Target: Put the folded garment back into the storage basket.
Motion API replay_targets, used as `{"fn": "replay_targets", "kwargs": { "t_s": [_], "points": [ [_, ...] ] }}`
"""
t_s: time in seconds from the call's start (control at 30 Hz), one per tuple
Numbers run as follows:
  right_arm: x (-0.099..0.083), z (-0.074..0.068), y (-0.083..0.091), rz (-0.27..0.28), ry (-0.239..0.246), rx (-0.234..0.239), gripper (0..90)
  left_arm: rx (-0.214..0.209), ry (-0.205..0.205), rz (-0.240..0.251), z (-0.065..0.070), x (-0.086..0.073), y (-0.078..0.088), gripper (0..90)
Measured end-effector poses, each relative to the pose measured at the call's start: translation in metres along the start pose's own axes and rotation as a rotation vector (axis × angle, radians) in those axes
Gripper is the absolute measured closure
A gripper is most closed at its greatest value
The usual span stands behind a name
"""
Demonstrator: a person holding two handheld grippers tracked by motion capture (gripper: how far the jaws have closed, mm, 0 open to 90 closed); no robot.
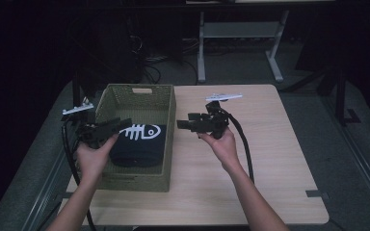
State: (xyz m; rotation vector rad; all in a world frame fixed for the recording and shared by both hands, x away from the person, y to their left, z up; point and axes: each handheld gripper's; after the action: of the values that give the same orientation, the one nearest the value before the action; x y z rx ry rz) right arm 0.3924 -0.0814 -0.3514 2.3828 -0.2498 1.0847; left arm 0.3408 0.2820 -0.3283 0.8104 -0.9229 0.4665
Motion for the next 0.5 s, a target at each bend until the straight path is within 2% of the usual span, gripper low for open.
{"fn": "replay_targets", "kwargs": {
  "t_s": [0.1, 0.3, 0.4, 0.5],
  "points": [
    [-0.001, 0.003, 0.007, 0.004, -0.006, -0.009, 26.9, -0.011, 0.001, 0.012, 0.006, 0.000, -0.003, 34.3],
    [-0.004, 0.013, 0.026, 0.029, -0.010, -0.019, 25.4, -0.042, -0.023, 0.011, 0.020, 0.000, -0.011, 33.4],
    [-0.006, 0.016, 0.035, 0.044, -0.013, -0.023, 25.4, -0.070, -0.007, 0.011, 0.025, 0.001, -0.015, 31.7],
    [-0.008, 0.019, 0.042, 0.051, -0.013, -0.034, 25.3, -0.082, -0.018, 0.010, 0.030, 0.002, -0.020, 29.5]
  ]
}}
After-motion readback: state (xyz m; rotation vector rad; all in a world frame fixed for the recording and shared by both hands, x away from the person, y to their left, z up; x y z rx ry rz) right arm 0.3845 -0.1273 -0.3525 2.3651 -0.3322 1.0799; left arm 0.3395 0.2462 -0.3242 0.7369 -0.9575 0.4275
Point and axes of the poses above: each handheld gripper's, and its own axes: y roughly backward along the jaws, x roughly out of its top, z roughly to its right, and after that the axes turned 7 degrees about -y, right-handed
